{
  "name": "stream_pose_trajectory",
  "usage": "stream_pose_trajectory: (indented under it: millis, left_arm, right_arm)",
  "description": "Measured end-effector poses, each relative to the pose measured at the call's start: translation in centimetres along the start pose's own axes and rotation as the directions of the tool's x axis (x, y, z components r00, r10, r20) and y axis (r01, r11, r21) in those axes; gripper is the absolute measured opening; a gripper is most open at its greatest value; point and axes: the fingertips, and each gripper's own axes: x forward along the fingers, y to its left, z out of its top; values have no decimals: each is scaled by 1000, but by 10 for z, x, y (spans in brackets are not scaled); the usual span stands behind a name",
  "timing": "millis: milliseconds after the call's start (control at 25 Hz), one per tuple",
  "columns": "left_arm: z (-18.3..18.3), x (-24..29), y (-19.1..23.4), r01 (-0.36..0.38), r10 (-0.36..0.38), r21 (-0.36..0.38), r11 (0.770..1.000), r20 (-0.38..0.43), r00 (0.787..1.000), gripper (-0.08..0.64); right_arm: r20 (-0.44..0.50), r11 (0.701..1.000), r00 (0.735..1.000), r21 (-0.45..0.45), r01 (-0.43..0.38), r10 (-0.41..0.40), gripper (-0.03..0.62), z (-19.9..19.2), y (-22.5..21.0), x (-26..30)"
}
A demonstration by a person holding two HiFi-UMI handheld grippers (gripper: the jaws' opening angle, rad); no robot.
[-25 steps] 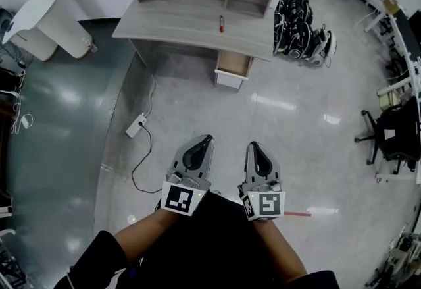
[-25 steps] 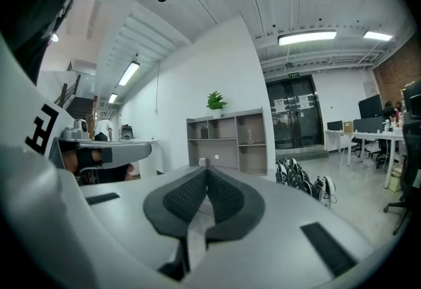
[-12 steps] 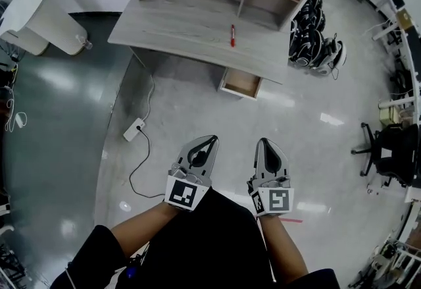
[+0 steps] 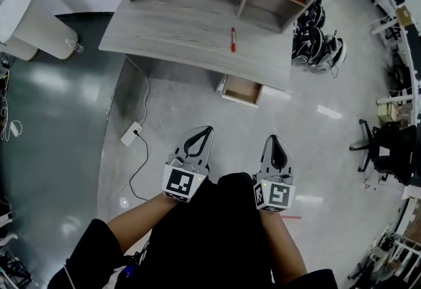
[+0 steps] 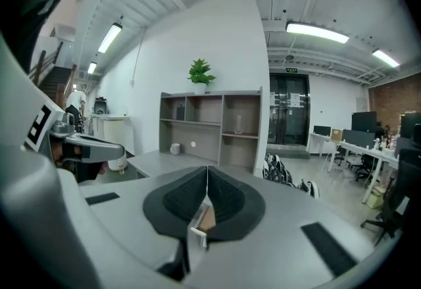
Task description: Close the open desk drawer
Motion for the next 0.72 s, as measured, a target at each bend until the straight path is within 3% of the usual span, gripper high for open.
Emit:
stream_pose_trajectory:
  millis: [160, 400, 560, 720]
  left_arm:
    - [-10, 15, 10, -6, 6, 6, 1000, -16, 1000, 11]
    - [-53, 54, 26, -25, 30, 63, 998, -88, 996, 11]
    - [-63, 79, 34, -42, 51, 88, 995, -113, 992, 11]
    - [-74, 98, 38, -63, 63, 2, 998, -140, 988, 11]
  right_arm:
    - [-42, 1000, 999, 8, 16, -16, 17, -18, -9, 11]
    - [-47, 997, 996, 1, -73, 73, 18, -39, -14, 41]
    - [-67, 995, 993, -15, -94, 93, 18, -58, -31, 65]
    - [-94, 987, 988, -94, -132, 123, 18, -72, -42, 85]
